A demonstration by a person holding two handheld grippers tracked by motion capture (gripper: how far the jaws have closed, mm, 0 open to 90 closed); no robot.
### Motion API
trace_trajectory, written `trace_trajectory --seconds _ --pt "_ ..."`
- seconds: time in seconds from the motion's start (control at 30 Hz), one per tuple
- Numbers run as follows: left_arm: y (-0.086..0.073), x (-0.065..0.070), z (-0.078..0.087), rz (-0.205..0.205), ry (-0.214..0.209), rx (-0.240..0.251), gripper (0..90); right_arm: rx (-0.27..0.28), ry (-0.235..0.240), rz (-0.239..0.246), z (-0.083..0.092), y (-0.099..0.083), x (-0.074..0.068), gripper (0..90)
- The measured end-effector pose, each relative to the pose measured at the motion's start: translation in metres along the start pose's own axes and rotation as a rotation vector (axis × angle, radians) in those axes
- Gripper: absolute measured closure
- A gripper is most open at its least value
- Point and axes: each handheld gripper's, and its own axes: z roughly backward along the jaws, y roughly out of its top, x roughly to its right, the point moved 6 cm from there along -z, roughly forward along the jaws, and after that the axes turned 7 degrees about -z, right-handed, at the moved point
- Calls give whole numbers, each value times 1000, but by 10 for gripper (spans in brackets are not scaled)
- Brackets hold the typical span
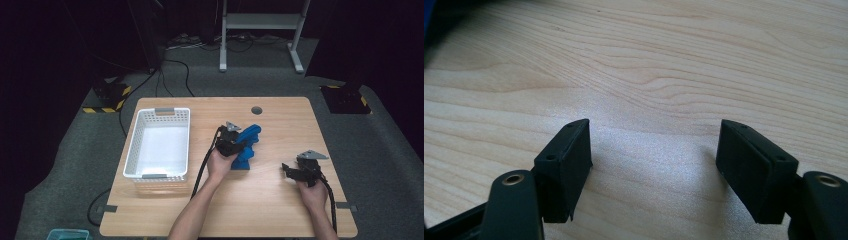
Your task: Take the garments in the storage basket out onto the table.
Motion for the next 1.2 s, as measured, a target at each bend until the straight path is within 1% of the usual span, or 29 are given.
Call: trace_trajectory --seconds 0.13,0.23,0.3,0.4,0.47,0.6,0.7,0.8,0.9,1.0,1.1,1.13,1.2 --pt "-2 -1 -4 -2 9 -4 710 0 0 1 0 0 0 304" --pt "-5 -2 -9 20 3 1 708 0 0 1 0 0 0 304" --pt "-8 -3 -14 22 10 -2 707 0 1 1 0 0 0 304" --pt "-10 -3 -17 28 8 -9 704 0 0 0 0 0 0 304" --pt "-11 -2 -20 22 11 -11 700 0 0 1 0 0 0 304" --pt "-12 -2 -22 26 3 -12 683 0 0 0 0 0 0 304" --pt "-14 -1 -25 14 -2 -22 672 0 1 1 0 0 0 304" --pt "-15 -1 -28 19 -8 -22 645 0 1 1 0 0 0 304" --pt "-16 1 -29 11 -16 -27 598 0 1 0 0 0 0 303" --pt "-15 2 -30 14 -20 -20 548 0 1 1 0 0 0 304" --pt "-14 3 -30 15 -22 -10 481 0 1 0 0 0 0 303" --pt "-13 3 -30 16 -23 -5 481 0 1 1 0 0 0 304" --pt "-12 3 -29 14 -23 3 445 0 1 0 0 0 0 304"
